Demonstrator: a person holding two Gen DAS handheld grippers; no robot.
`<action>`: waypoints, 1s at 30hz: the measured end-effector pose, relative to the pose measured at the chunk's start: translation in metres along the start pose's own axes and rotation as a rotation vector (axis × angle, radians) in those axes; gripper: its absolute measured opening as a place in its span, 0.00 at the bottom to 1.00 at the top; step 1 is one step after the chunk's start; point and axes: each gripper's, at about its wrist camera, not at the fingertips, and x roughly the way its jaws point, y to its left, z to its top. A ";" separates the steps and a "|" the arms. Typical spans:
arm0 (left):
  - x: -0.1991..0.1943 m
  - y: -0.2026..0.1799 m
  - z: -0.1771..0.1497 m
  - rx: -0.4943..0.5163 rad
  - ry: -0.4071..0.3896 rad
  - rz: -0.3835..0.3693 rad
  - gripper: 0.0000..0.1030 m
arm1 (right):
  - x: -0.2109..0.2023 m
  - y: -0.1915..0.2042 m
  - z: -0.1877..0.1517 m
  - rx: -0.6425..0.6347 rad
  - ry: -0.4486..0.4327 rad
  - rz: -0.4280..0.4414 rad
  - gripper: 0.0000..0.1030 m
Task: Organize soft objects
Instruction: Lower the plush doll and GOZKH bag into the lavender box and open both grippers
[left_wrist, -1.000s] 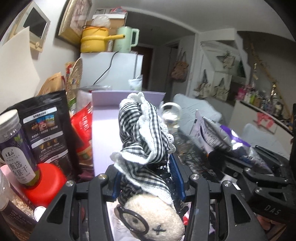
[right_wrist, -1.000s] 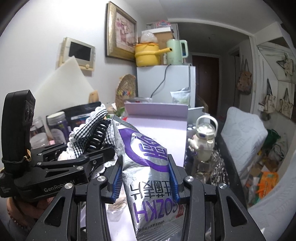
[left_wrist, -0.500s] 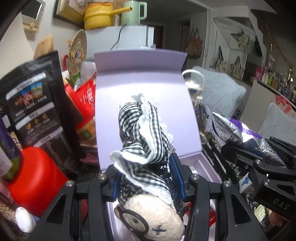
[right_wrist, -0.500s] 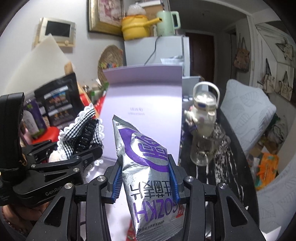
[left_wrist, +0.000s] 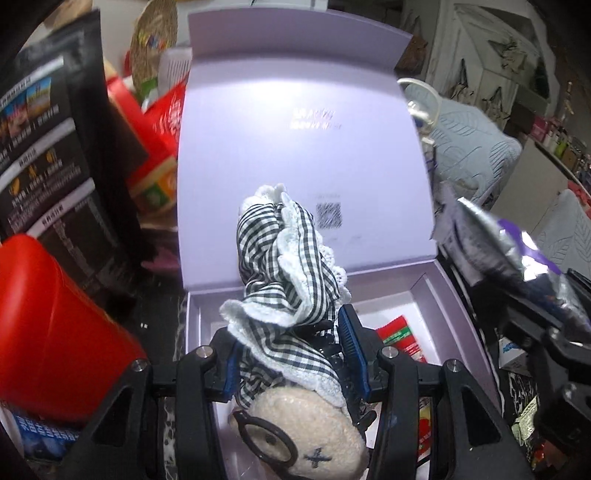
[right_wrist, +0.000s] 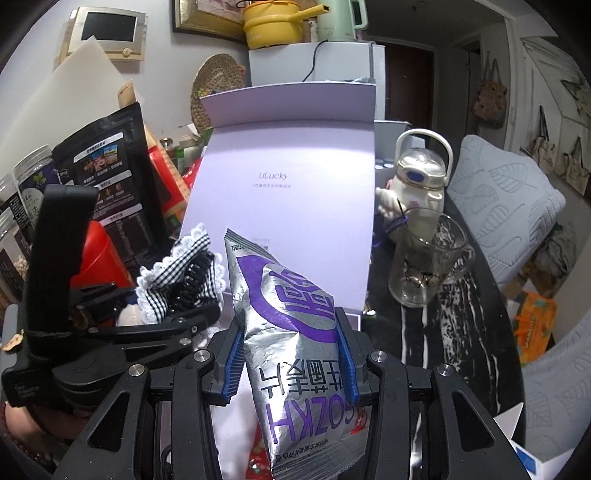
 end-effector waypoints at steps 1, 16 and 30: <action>0.003 0.001 0.000 -0.001 0.015 0.011 0.45 | 0.001 0.000 0.000 0.004 0.003 0.003 0.41; 0.022 -0.003 -0.003 0.009 0.112 0.087 0.45 | 0.038 -0.002 -0.012 0.023 0.122 0.017 0.42; 0.038 -0.012 0.000 0.036 0.157 0.114 0.51 | 0.073 -0.009 -0.028 0.069 0.252 0.028 0.43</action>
